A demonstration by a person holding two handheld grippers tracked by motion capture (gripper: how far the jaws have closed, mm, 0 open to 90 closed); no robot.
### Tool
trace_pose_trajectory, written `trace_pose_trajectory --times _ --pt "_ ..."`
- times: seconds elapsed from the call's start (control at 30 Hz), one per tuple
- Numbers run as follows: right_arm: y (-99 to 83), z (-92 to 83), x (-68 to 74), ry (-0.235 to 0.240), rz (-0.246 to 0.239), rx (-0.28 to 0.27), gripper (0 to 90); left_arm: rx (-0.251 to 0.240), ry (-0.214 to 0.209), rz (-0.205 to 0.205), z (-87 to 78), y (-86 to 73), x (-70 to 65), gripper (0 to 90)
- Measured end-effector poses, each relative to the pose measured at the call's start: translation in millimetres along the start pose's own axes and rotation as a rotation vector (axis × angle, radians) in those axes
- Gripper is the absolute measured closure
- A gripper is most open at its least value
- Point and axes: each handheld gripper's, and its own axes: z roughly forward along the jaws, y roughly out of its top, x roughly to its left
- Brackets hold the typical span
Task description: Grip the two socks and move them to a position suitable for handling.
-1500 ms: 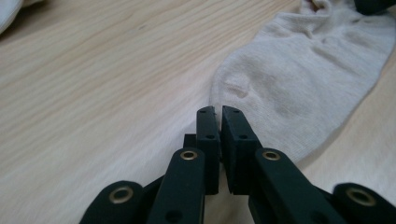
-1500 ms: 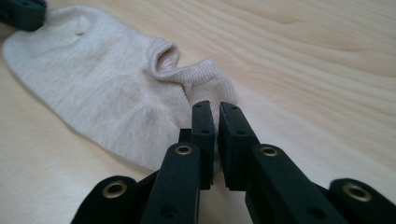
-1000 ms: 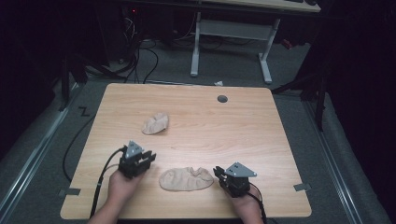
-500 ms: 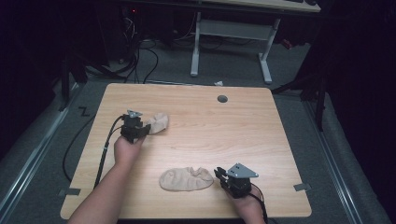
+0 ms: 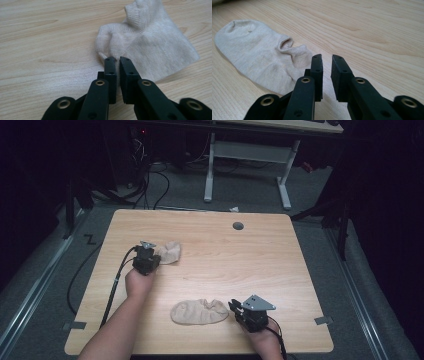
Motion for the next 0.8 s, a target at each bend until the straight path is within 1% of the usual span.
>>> trace_pose_trajectory --times 0.07,0.13,0.17,0.2,0.23,0.27,0.3,0.37,0.4,0.47,0.5,0.6,0.67,0.73,0.8 --pt "0.0 -0.1 0.2 0.000 0.000 0.000 80.6 -0.001 -0.004 0.003 -1.2 -0.9 0.0 84.9" --pt "-0.1 -0.2 -0.2 -0.001 -0.004 -0.002 80.5 -0.014 -0.009 -0.003 -4.4 -3.3 0.1 85.1" --pt "-0.1 -0.2 -0.3 -0.001 -0.004 -0.002 80.6 -0.007 -0.016 -0.003 -6.5 -4.1 0.1 85.1" --pt "-0.1 0.3 0.2 -0.002 0.000 0.002 80.5 -0.022 -0.018 0.007 -11.2 -5.6 -1.2 85.1" --pt "-0.1 0.7 0.2 -0.002 -0.005 0.001 80.5 -0.027 -0.027 0.009 -14.7 -6.4 -1.3 85.2" --pt "-0.1 0.7 0.2 -0.002 -0.005 0.001 80.5 -0.027 -0.027 0.009 -14.7 -6.4 -1.3 85.2" --pt "0.0 0.8 0.2 -0.001 -0.008 0.000 80.4 -0.041 -0.035 0.016 -21.6 -9.0 -3.4 85.2" --pt "0.0 0.9 0.3 -0.002 -0.008 0.000 80.4 -0.044 -0.036 0.021 -24.1 -9.9 -4.3 85.3" --pt "0.1 1.0 0.5 -0.001 -0.008 0.003 80.4 -0.044 -0.045 0.035 -29.7 -13.1 -7.3 85.2" --pt "0.1 1.1 0.7 -0.001 -0.010 0.003 80.4 -0.046 -0.047 0.050 -35.5 -17.9 -11.0 85.2" --pt "0.1 1.1 0.7 -0.001 -0.010 0.003 80.4 -0.046 -0.047 0.050 -35.5 -17.9 -11.0 85.2" --pt "0.2 1.4 2.0 0.001 -0.009 -0.001 80.4 -0.060 -0.062 0.056 -48.5 -29.2 -17.5 85.2" --pt "0.4 1.4 2.8 0.003 -0.010 0.001 80.2 -0.072 -0.070 0.051 -55.6 -34.7 -20.1 85.2" --pt "0.5 1.3 3.2 0.002 -0.012 0.002 80.0 -0.078 -0.076 0.049 -58.8 -37.2 -21.3 85.2" --pt "0.7 1.4 4.0 0.005 -0.014 -0.001 79.6 -0.099 -0.094 0.051 -68.4 -43.3 -27.1 85.1"
